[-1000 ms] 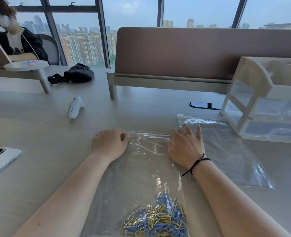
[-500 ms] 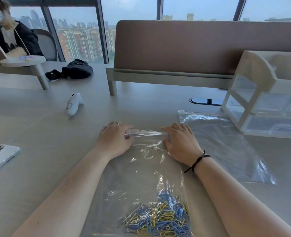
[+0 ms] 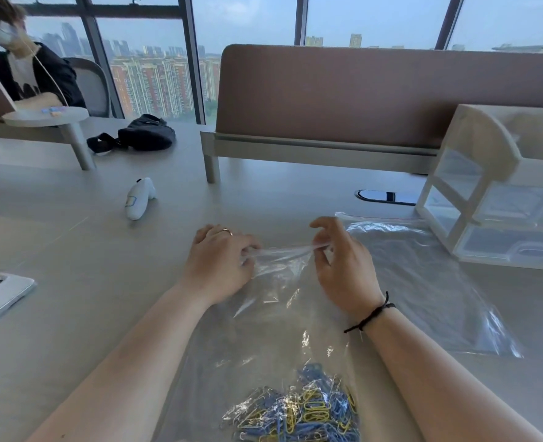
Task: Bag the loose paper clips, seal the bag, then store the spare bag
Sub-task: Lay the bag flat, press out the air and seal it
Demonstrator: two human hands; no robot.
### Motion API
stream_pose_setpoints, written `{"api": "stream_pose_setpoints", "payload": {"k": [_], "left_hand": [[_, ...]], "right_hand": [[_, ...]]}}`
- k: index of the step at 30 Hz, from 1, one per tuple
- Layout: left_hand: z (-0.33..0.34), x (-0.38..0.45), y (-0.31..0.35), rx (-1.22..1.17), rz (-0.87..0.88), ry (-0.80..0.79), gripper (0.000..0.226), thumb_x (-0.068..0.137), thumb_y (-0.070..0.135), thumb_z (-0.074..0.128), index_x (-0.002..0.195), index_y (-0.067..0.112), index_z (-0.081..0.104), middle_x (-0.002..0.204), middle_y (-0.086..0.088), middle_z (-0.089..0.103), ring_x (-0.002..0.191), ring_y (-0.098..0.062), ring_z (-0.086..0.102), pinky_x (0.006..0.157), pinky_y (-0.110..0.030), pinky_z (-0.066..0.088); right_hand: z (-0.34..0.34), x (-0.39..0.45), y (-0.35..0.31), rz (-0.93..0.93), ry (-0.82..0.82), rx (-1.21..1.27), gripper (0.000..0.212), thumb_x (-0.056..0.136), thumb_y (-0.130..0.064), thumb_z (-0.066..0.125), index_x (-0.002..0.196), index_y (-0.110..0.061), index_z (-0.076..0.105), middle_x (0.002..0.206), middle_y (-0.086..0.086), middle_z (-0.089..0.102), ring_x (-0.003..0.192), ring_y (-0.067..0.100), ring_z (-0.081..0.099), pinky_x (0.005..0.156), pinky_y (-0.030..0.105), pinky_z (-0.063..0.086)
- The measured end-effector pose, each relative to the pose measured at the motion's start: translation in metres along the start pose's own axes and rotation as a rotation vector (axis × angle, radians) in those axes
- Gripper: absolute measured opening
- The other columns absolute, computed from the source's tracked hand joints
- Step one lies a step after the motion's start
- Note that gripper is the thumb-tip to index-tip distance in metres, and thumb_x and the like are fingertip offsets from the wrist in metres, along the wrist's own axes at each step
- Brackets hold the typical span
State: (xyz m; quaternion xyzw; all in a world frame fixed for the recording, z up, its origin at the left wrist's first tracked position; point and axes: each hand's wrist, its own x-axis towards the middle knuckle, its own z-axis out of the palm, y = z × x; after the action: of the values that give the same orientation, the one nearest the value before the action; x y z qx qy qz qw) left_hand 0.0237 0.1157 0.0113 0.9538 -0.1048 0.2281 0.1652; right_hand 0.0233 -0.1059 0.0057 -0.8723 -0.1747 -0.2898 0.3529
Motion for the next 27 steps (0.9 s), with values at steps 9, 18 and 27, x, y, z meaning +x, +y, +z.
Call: {"api": "stream_pose_setpoints", "payload": {"k": [9, 18, 27], "left_hand": [[-0.013, 0.003, 0.000, -0.022, -0.152, 0.405, 0.014, 0.083, 0.014, 0.068, 0.087, 0.026, 0.073, 0.091, 0.006, 0.070, 0.088, -0.025, 0.061, 0.063, -0.031, 0.045], [-0.031, -0.024, 0.006, -0.020, -0.026, 0.464, 0.014, 0.074, 0.009, 0.074, 0.083, 0.020, 0.075, 0.103, 0.006, 0.073, 0.098, -0.023, 0.062, 0.075, -0.033, 0.050], [-0.048, -0.104, 0.022, -0.059, 0.014, 0.268, 0.013, 0.075, 0.021, 0.074, 0.085, 0.028, 0.072, 0.093, 0.015, 0.074, 0.092, -0.013, 0.068, 0.064, -0.031, 0.056]], "right_hand": [[-0.004, 0.011, 0.002, -0.057, 0.275, -0.126, 0.021, 0.067, 0.007, 0.069, 0.073, -0.013, 0.065, 0.083, 0.002, 0.061, 0.078, 0.030, 0.061, 0.066, 0.036, 0.047], [-0.025, -0.013, -0.010, 0.086, 0.154, 0.133, 0.029, 0.072, 0.003, 0.070, 0.069, -0.024, 0.058, 0.091, -0.012, 0.062, 0.056, 0.009, 0.053, 0.056, 0.013, 0.042], [-0.052, -0.073, -0.026, 0.183, -0.060, 0.267, 0.032, 0.072, 0.006, 0.068, 0.065, -0.024, 0.059, 0.090, -0.009, 0.071, 0.072, 0.017, 0.068, 0.070, 0.038, 0.059]]}}
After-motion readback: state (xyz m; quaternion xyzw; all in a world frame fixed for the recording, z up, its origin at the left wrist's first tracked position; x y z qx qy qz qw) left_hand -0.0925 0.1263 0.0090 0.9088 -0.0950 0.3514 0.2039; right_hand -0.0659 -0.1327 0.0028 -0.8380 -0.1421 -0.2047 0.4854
